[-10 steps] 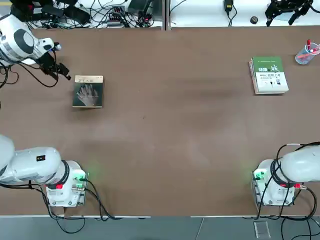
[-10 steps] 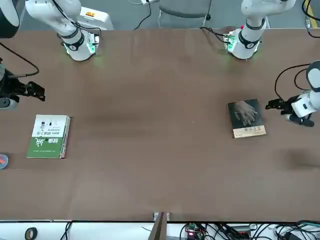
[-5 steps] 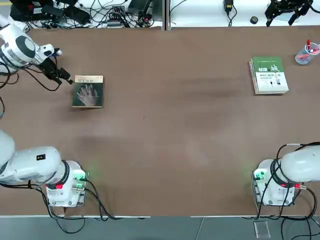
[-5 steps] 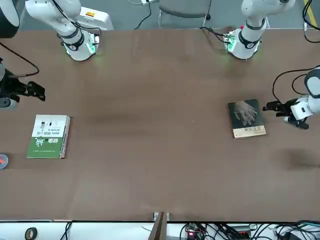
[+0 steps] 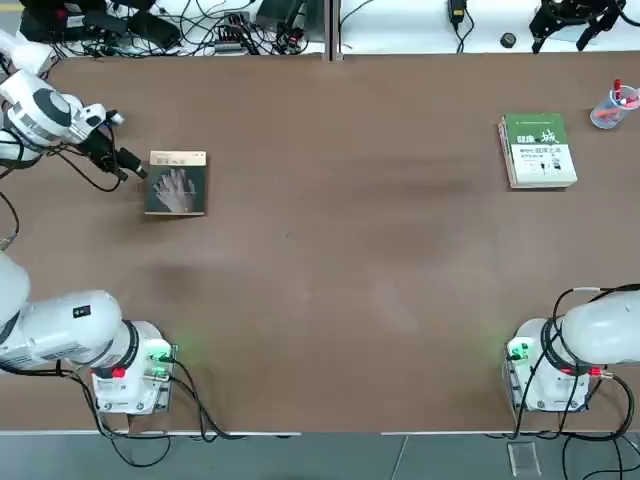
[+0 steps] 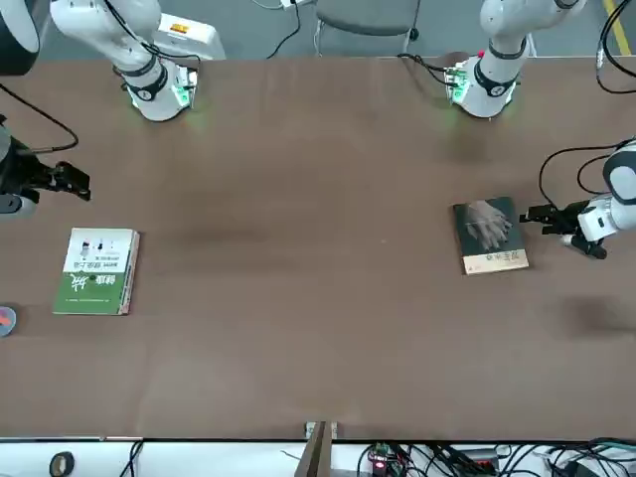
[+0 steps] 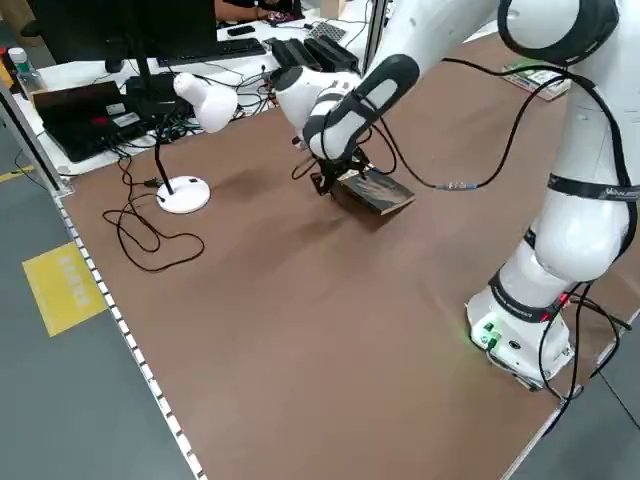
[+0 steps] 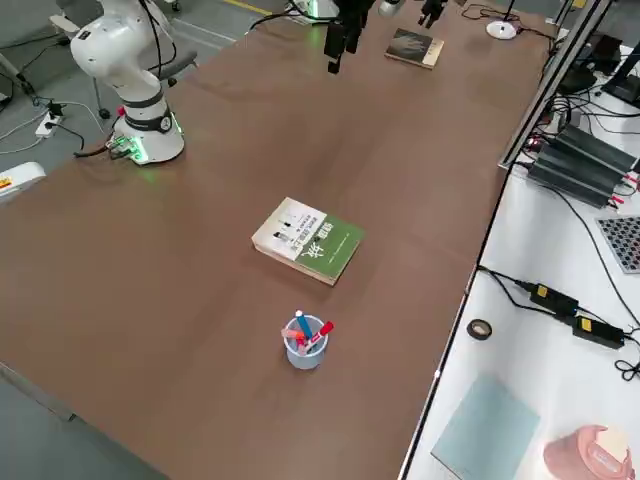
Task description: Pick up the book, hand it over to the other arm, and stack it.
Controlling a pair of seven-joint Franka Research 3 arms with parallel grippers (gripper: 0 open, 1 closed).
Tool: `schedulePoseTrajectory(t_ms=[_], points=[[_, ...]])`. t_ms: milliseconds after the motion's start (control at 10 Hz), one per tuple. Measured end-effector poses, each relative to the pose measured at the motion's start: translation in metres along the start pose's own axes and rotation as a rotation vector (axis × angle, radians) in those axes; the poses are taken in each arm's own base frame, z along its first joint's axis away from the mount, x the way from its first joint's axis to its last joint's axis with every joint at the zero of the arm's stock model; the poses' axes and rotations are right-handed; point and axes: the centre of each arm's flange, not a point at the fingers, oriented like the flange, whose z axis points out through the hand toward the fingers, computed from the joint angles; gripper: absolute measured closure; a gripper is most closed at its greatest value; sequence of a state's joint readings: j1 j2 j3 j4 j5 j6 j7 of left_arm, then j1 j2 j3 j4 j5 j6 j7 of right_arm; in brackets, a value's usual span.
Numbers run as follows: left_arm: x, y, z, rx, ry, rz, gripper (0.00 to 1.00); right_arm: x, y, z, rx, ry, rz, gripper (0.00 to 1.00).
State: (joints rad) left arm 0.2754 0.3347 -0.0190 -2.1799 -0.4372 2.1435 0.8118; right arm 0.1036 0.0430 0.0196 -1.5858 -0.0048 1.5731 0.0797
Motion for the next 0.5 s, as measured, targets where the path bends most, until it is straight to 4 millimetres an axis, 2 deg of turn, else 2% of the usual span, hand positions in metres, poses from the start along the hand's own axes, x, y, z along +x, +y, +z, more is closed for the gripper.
schedulePoseTrajectory(t_ms=[500], points=[[-0.001, -0.008, 0.014, -0.044, 0.011, 0.004, 0.02, -0.001, 0.000, 0.001, -0.001, -0.012, 0.000, 0.00]])
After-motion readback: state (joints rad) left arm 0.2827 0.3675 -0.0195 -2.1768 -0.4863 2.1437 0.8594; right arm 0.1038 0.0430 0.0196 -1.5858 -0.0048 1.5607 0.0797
